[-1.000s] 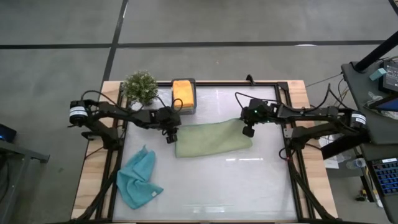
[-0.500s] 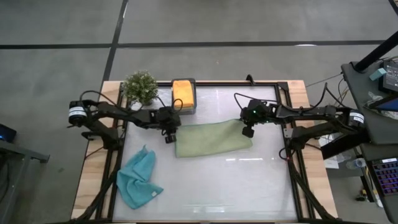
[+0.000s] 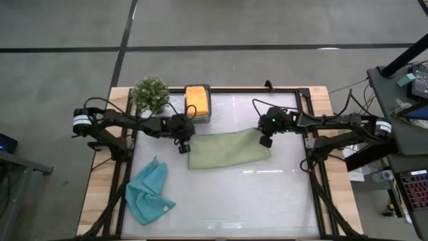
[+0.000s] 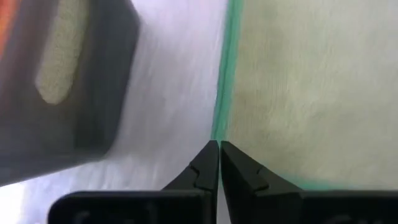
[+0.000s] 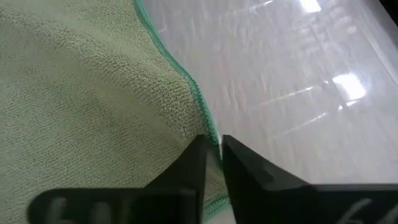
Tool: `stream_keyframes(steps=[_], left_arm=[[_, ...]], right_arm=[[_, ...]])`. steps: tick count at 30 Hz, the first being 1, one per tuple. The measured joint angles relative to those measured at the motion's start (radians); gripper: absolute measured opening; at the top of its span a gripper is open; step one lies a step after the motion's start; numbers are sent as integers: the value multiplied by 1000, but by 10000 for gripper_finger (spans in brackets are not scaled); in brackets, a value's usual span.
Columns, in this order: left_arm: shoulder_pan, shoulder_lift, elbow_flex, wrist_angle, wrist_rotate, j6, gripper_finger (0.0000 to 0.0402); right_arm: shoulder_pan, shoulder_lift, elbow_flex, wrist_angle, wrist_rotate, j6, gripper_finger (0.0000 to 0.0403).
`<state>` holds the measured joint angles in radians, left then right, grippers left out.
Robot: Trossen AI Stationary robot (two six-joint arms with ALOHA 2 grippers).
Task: Fold microfiber towels
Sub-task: Fold the green towel
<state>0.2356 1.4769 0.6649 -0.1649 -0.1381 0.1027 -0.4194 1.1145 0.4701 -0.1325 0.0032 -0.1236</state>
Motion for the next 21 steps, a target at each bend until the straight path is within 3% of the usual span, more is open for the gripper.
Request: stream_keyframes(steps=[8, 19, 21], left_arm=[[0, -2, -8, -1, 76, -73, 10], [1, -1, -19, 0, 70, -71, 125], [0, -1, -19, 0, 30, -43, 138]], right_arm=[[0, 0, 24, -16, 0, 17, 125], [0, 0, 28, -18, -1, 35, 164], [0, 0, 28, -19, -1, 36, 164]])
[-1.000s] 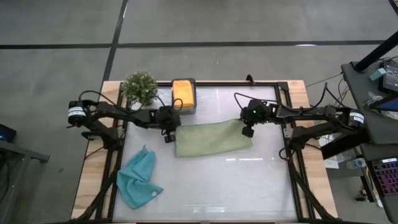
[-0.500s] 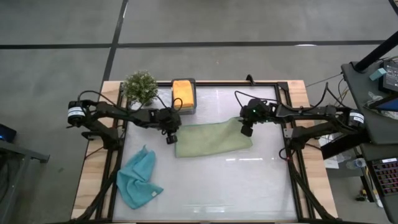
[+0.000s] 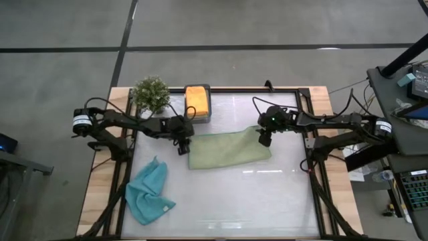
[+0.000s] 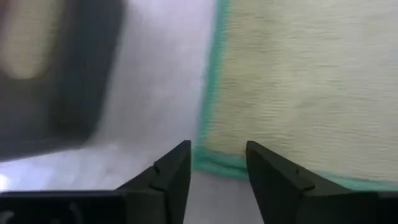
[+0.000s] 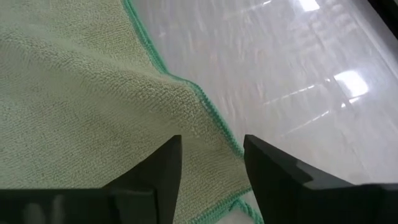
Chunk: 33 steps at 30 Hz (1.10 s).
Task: Fold microfiber towels
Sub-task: Fold the green towel
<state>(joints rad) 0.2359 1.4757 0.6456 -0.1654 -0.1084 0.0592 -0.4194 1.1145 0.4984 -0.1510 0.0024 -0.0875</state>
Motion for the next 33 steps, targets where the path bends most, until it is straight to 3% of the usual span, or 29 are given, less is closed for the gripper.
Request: stream_keyframes(steps=[3, 10, 19, 33], left_arm=[[4, 0, 0, 0, -67, 22, 147], [14, 0, -4, 2, -4, 26, 148], [16, 3, -15, 51, 0, 25, 147], [33, 30, -15, 75, 24, -2, 86]], right_arm=[[0, 0, 0, 0, 0, 1, 162], [0, 0, 0, 0, 0, 2, 162], [0, 0, -1, 0, -1, 11, 160], [0, 0, -2, -1, -1, 10, 160]])
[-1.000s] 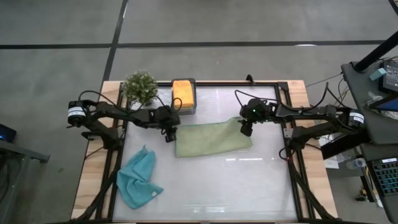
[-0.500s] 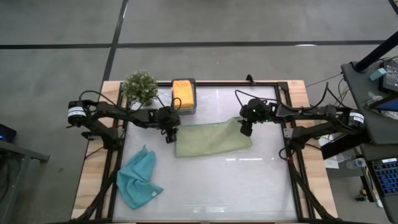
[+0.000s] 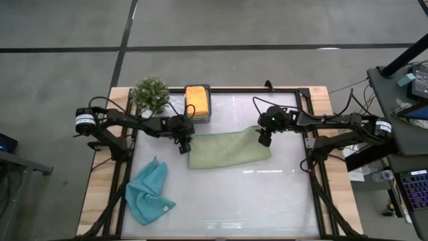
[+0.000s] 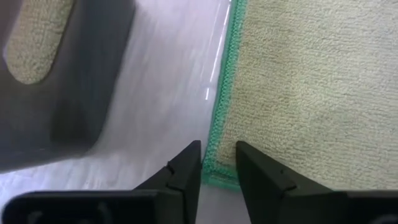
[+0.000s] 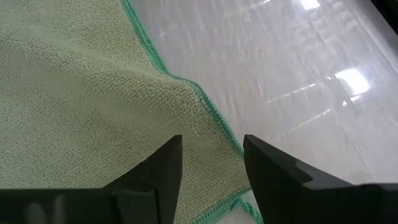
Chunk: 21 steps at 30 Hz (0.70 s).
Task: Fold microfiber towels
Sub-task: Fold the green towel
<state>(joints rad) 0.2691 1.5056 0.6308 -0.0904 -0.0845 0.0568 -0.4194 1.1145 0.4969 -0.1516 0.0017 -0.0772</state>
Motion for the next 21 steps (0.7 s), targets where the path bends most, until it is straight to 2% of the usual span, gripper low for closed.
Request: stream_keyframes(steps=[10, 17, 21], left_arm=[[0, 0, 0, 1, 11, 6, 6], [0, -21, 0, -14, 14, 12, 1], [0, -75, 7, -93, -14, 12, 0]], right_arm=[[0, 0, 0, 0, 0, -1, 160], [0, 0, 0, 0, 0, -1, 155], [0, 0, 0, 0, 0, -1, 157]])
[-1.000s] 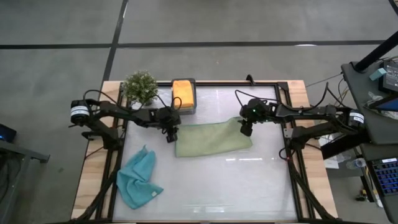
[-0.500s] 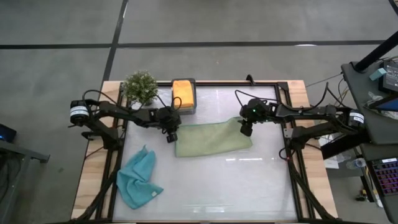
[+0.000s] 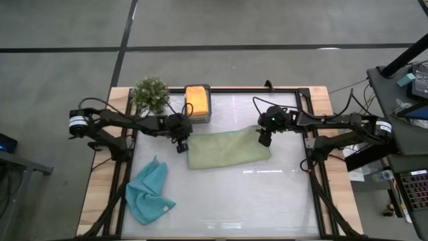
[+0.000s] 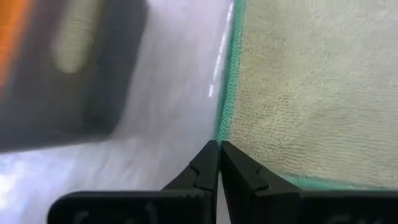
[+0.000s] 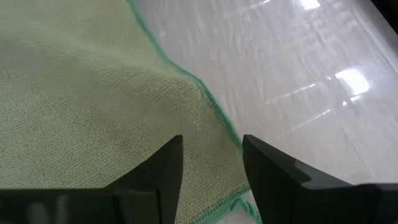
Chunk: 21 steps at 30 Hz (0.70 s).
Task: Fold microfiber towels
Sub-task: Fold the green towel
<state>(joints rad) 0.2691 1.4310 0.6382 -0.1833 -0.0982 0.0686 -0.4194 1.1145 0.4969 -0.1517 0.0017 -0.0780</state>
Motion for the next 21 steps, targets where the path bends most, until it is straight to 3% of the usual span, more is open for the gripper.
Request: stream_keyframes(steps=[6, 12, 16, 21], left_arm=[[0, -60, -3, -16, -37, -3, 0], [0, -41, -4, -31, -45, -12, 0], [0, -17, -5, -45, -122, -52, 0], [-2, -4, -3, -33, -118, -88, 0]], right_arm=[[0, 0, 0, 0, 0, 0, 159], [0, 0, 0, 0, 0, 0, 153], [0, 0, 0, -9, 0, 0, 154], [0, -2, 2, -10, 0, 32, 148]])
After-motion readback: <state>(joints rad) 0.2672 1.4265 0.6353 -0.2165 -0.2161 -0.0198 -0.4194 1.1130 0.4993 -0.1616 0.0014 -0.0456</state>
